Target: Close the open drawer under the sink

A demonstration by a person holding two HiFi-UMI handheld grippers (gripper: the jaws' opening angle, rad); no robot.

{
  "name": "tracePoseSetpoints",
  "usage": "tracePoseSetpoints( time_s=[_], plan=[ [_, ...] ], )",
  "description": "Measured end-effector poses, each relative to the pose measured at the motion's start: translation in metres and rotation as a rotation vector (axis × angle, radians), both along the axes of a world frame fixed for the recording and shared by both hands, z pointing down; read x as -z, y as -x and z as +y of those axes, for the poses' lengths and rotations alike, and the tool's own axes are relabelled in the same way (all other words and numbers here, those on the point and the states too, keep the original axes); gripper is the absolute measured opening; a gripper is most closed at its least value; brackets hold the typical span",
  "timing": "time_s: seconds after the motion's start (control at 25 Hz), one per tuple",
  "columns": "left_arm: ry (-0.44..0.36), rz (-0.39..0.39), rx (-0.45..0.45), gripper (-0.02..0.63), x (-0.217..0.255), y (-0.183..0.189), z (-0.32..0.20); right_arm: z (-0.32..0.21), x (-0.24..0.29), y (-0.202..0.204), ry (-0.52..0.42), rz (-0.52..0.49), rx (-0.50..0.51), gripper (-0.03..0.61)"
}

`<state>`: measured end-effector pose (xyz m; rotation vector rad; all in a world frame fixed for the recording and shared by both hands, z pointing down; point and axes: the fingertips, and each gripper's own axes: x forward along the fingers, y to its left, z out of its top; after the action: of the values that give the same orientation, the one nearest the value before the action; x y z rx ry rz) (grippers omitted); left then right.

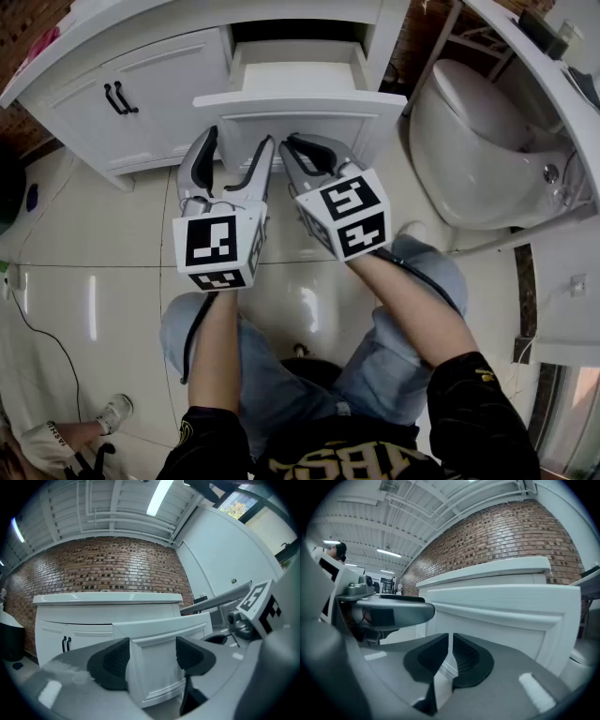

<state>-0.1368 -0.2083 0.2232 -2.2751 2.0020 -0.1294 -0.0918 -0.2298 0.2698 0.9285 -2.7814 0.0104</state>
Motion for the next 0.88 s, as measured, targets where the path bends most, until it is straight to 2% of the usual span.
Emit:
tracePoseSetpoints(
  time_s=[0.08,0.16,0.32,0.64,0.76,0.88],
  plan=[
    [0.002,-0.02,0.007,0.31,-0.002,0.007,-0.004,-0.003,0.003,0.017,-0.002,-0.009,0.033,0.008],
    [0.01,-0.036,0.017,0.31,-0.004,0.015,-0.007,-0.007,0.006,0.03,-0.038,0.005,0.037,0.008],
    [0.023,-0.047,0.03,0.31,-0.013,0.036,-0.014,-0.029,0.003,0.041,-0.176,0.106,-0.047,0.008],
    [0.075,-0.094,0.044,0.31,-0.039,0.08,-0.032,-0.101,0.007,0.05,-0.161,0.054,-0.133,0.008],
    [0.099,-0.071,0.037,0.31,-0.05,0.098,-0.045,-0.137,0.01,0.058,-0.188,0.065,-0.177,0.008],
    [0.126,0.014,0.043,0.31,-0.062,0.12,-0.058,-0.168,0.01,0.066,-0.209,0.076,-0.199,0.008]
  ],
)
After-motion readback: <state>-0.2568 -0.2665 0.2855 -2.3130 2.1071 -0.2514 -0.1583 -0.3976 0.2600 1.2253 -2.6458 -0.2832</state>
